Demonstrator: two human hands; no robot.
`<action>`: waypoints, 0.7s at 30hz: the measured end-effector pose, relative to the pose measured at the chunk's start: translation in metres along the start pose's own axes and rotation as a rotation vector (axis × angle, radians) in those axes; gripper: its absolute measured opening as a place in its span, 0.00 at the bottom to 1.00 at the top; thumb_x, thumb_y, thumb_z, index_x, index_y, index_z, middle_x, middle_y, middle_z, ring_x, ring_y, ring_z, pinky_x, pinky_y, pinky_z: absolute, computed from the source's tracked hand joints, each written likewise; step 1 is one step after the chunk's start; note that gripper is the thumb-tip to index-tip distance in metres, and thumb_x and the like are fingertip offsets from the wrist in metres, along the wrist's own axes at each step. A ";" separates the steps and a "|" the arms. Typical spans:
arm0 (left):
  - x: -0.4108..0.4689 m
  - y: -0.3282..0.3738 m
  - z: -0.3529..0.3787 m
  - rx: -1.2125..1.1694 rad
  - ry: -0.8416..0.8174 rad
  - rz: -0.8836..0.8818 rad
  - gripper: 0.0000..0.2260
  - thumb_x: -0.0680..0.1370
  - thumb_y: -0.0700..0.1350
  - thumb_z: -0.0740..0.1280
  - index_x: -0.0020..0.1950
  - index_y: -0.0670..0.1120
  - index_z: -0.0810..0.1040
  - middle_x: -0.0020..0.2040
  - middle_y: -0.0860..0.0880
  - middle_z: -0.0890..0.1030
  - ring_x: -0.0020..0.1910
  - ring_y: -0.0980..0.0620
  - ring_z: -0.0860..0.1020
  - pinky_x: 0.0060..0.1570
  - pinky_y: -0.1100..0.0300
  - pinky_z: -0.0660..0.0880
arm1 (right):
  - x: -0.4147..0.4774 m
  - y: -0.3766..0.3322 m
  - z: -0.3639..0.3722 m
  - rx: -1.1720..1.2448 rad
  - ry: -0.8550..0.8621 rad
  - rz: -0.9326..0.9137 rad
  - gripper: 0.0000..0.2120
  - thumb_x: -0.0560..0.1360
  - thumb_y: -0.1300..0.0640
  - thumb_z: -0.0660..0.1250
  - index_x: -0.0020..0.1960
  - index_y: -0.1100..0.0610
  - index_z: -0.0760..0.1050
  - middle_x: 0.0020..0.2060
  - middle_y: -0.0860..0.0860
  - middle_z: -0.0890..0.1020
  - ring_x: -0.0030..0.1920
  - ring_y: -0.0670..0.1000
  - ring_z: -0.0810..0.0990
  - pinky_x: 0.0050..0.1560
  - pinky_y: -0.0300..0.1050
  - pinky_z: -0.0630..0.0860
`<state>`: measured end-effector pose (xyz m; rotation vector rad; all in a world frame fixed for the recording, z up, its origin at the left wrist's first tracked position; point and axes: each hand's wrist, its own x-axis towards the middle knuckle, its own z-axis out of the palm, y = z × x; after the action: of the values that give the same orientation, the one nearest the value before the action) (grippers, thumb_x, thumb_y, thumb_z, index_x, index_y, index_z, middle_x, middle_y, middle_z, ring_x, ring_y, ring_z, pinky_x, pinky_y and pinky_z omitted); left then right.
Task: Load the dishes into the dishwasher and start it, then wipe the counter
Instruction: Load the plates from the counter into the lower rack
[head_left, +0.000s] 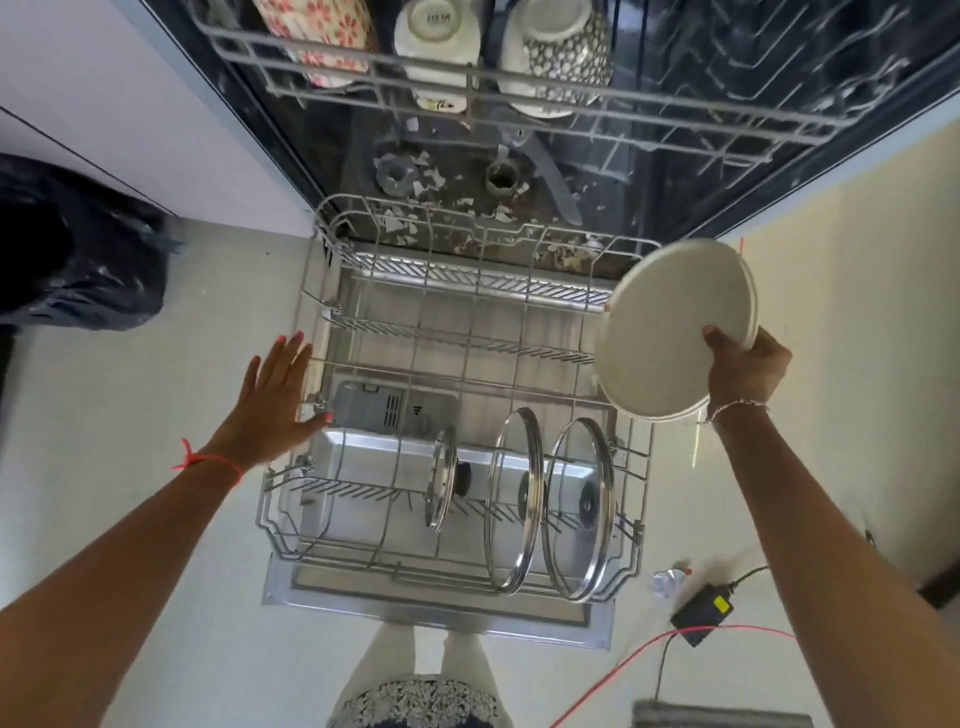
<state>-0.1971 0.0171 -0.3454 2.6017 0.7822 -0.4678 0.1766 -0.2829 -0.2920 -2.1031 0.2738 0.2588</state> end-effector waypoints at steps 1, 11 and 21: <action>0.003 -0.003 0.004 -0.005 -0.025 -0.016 0.39 0.75 0.49 0.69 0.76 0.37 0.50 0.77 0.43 0.45 0.75 0.47 0.41 0.72 0.48 0.40 | 0.003 0.002 0.003 -0.029 -0.014 -0.021 0.06 0.64 0.61 0.71 0.39 0.61 0.77 0.34 0.52 0.72 0.31 0.50 0.66 0.31 0.38 0.65; 0.020 -0.026 0.021 -0.046 -0.172 -0.128 0.41 0.75 0.45 0.70 0.74 0.32 0.46 0.76 0.39 0.39 0.75 0.44 0.39 0.73 0.52 0.43 | 0.019 -0.007 0.034 -0.227 -0.066 -0.129 0.17 0.66 0.65 0.69 0.26 0.55 0.64 0.25 0.48 0.66 0.26 0.47 0.60 0.22 0.31 0.57; 0.023 -0.035 0.028 -0.274 -0.274 -0.193 0.41 0.77 0.42 0.67 0.75 0.36 0.38 0.75 0.48 0.32 0.75 0.52 0.41 0.71 0.62 0.44 | 0.007 0.003 0.074 -0.498 -0.122 -0.149 0.14 0.72 0.63 0.65 0.56 0.67 0.76 0.52 0.63 0.79 0.55 0.60 0.75 0.46 0.44 0.67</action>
<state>-0.2053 0.0418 -0.3888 2.1644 0.9331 -0.7021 0.1765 -0.2219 -0.3340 -2.5709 -0.0279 0.3959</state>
